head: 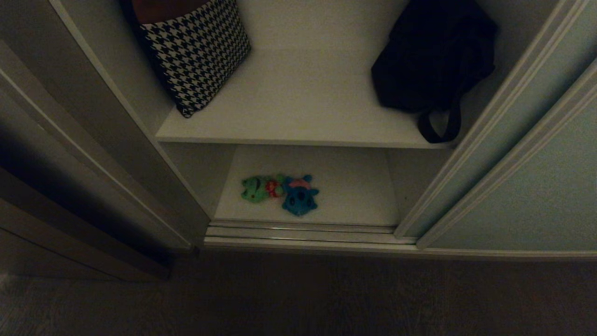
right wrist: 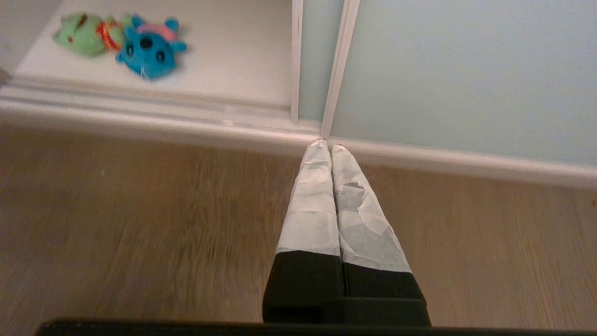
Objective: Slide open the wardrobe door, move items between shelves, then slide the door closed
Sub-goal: Close the door
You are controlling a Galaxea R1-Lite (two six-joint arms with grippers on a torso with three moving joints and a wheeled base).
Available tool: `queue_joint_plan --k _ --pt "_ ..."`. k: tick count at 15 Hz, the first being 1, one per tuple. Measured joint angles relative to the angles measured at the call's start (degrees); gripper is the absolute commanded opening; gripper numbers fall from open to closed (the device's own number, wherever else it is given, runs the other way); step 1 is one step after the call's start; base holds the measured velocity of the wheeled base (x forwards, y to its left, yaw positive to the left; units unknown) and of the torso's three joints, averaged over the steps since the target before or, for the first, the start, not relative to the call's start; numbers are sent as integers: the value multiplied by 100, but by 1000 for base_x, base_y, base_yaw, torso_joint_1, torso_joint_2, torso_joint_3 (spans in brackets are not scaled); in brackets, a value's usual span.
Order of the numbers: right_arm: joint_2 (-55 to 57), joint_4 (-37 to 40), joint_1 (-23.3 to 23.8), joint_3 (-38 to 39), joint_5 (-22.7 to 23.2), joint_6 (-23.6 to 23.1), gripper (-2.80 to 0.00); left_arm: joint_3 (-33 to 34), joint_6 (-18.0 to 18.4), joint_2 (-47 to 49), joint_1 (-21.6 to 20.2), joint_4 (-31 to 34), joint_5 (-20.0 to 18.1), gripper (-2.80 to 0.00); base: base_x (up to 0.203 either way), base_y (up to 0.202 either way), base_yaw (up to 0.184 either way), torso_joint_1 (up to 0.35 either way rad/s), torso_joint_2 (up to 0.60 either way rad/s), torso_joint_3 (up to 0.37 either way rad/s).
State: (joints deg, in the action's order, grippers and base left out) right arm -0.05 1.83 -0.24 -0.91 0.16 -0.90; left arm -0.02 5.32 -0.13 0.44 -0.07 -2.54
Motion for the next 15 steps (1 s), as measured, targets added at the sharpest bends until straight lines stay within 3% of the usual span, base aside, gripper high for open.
queue_joint_plan --k 2,4,8,10,13,15 --pt "33 513 0 -451 14 21 -280 -2 1 1 0 0 -2 -280 0 0 0 0 0 0" --pt "150 1314 0 -1414 23 93 -280 0 2 2 0 1 0 -280 0 0 0 0 0 0" --pt "762 3624 -22 -3907 96 207 -280 -5 -13 2 0 -2 0 -280 0 0 0 0 0 0" --pt "1209 4504 -44 -4708 195 281 -280 -7 -15 2 0 0 0 -280 0 0 0 0 0 0" --pt "1868 4823 -81 -5463 221 671 -280 -2 -15 2 0 0 -1 -280 0 0 0 0 0 0" --pt "2276 4817 -232 -6011 201 1198 -280 -2 -16 4 0 0 -1 -280 0 0 0 0 0 0"
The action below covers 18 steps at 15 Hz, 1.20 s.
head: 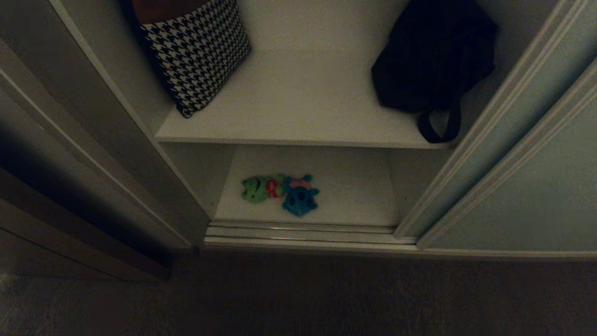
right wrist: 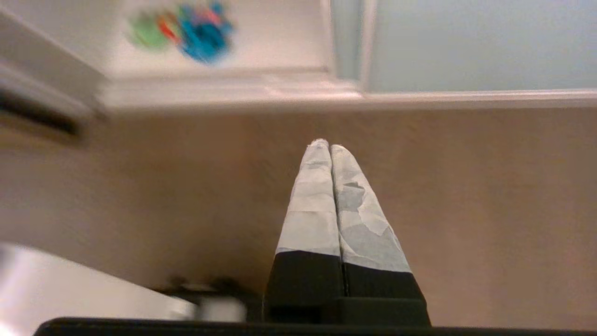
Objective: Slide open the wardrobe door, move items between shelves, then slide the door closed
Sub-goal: Close the door
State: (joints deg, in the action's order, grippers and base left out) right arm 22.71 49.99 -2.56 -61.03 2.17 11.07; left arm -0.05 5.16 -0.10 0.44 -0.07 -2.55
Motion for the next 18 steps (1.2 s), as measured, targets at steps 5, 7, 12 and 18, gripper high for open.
queue_joint_plan --k 5,7,12,18 --pt "762 -322 -170 -1049 286 961 -280 0 1 0 0 0 0 -280 0 0 0 0 0 0" --pt "1075 -606 78 -1307 678 1011 -280 5 -1 0 0 0 1 -280 0 0 0 0 0 0" --pt "1932 -780 1022 -1901 1506 1026 -280 -2 1 2 0 -2 2 -280 0 0 0 0 0 0" --pt "2650 -1560 2309 -1998 2556 1026 -280 0 1 2 0 -2 1 -280 0 0 0 0 0 0"
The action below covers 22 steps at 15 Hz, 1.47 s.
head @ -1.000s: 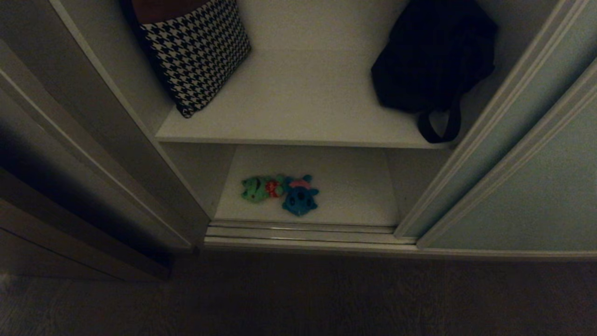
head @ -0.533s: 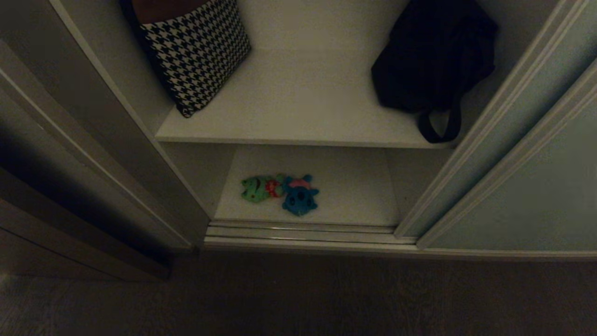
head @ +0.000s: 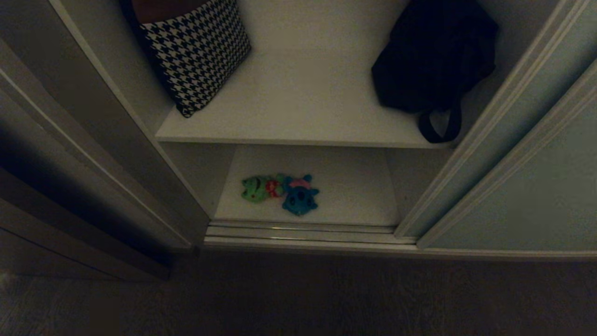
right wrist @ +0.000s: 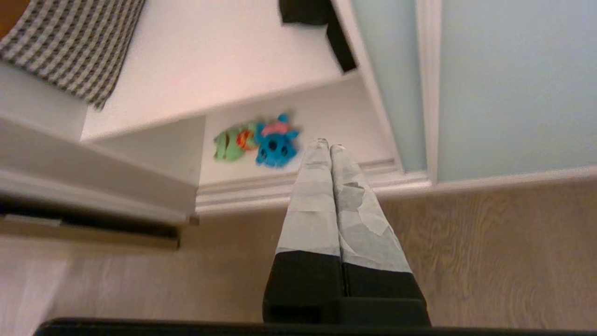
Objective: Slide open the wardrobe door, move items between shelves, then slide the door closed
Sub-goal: Close the door
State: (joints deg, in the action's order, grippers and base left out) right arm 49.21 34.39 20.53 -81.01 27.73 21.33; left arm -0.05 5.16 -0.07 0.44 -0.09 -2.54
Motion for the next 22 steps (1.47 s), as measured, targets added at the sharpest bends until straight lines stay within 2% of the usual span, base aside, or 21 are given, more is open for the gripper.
queue_joint_plan --k 4,8,12,17,22 --pt "417 -580 225 47 -17 9 -280 -2 1 0 0 -1 2 -280 0 0 0 0 0 0" --pt "787 -799 521 51 27 13 -280 -5 1 0 0 2 0 -280 0 0 0 0 0 0" --pt "1033 -850 562 16 41 -1 -280 -2 -1 0 0 4 1 -280 0 0 0 0 0 0" --pt "1423 -1423 557 11 19 -10 -280 -1 -2 0 0 2 1 -280 0 0 0 0 0 0" --pt "1734 -1623 546 -5 -5 -45 -280 0 1 0 0 2 2 -280 0 0 0 0 0 0"
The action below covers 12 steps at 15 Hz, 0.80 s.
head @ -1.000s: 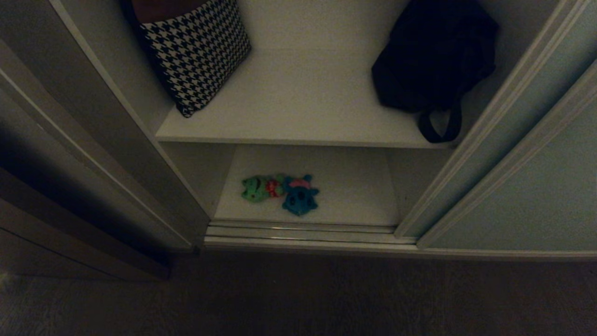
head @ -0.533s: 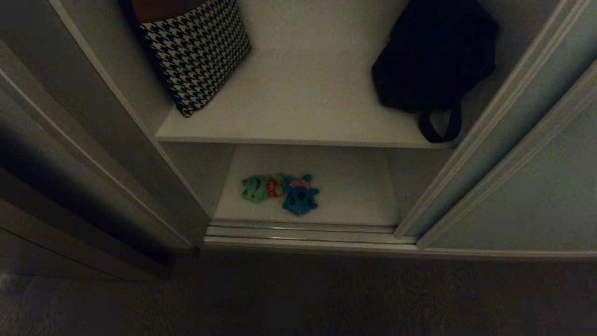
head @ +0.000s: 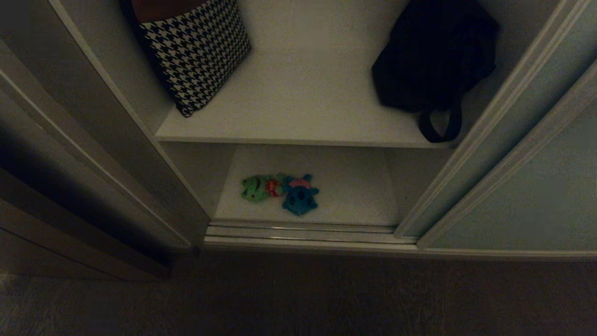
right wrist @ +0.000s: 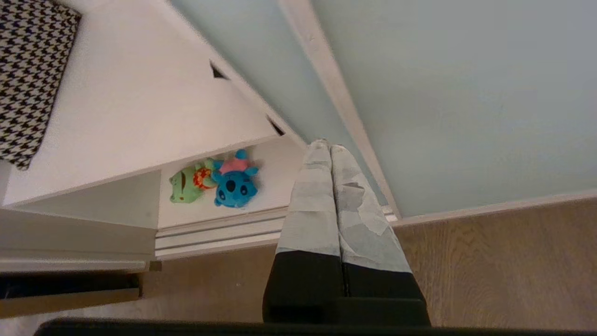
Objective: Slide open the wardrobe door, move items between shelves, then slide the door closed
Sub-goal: Close the door
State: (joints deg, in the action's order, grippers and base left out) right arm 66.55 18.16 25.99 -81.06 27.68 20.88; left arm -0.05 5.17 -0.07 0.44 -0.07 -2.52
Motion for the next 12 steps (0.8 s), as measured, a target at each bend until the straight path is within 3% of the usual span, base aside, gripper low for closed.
queue_joint_plan --k 12 --pt "601 -720 -63 197 -55 -5 -280 0 0 0 0 -2 -1 -280 0 0 0 0 0 0"
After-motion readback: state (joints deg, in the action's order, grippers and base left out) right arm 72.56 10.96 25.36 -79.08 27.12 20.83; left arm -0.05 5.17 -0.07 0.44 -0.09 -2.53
